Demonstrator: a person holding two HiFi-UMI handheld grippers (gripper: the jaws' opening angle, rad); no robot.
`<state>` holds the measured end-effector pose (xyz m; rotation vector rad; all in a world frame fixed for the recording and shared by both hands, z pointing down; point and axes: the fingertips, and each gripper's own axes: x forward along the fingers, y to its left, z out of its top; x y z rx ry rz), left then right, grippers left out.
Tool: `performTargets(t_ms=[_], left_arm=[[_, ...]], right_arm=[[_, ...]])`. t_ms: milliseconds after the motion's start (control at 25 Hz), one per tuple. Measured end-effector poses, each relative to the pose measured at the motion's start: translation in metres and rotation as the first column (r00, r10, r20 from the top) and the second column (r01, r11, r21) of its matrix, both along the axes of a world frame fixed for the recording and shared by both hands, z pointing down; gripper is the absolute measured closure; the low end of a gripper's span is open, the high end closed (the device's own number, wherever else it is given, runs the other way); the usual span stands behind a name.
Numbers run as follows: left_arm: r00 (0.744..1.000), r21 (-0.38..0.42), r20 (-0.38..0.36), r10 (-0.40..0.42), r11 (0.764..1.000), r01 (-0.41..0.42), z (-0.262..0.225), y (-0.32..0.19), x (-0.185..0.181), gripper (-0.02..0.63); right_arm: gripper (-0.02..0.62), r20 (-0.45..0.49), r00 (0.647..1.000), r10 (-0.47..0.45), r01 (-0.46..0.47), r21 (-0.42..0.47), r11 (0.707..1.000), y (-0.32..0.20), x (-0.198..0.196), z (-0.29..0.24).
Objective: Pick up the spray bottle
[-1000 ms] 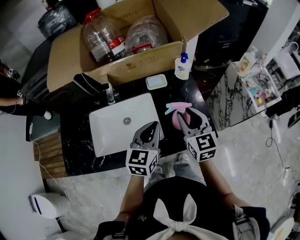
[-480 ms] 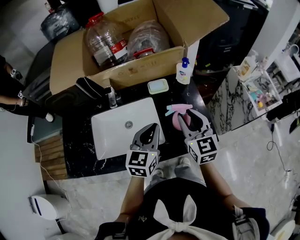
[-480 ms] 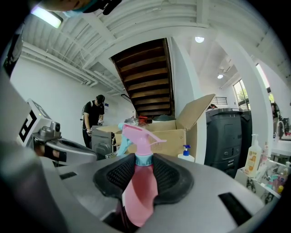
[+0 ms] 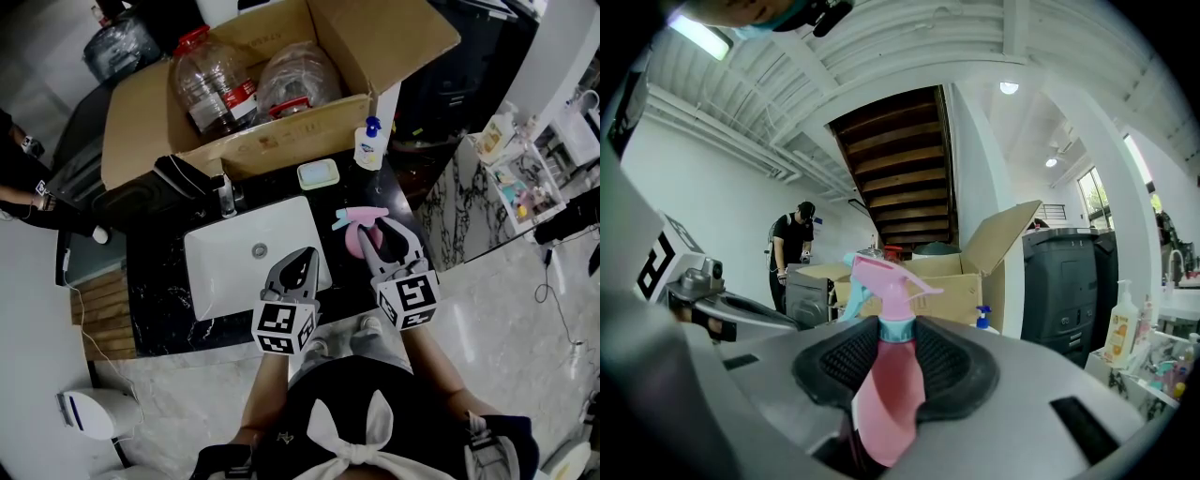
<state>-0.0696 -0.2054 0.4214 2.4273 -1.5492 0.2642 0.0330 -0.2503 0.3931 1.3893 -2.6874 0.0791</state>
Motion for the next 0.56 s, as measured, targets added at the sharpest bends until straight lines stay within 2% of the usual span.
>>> performTargets(t_ms=[560], left_arm=[[1.0,0.003,0.003,-0.001,1.0,0.001,-0.001,0.0023,0.0007,0.577]], right_arm=[[0.463,0.013,1.0,0.0,-0.001,0.016,1.0,0.0028,0.0007,-0.0068]])
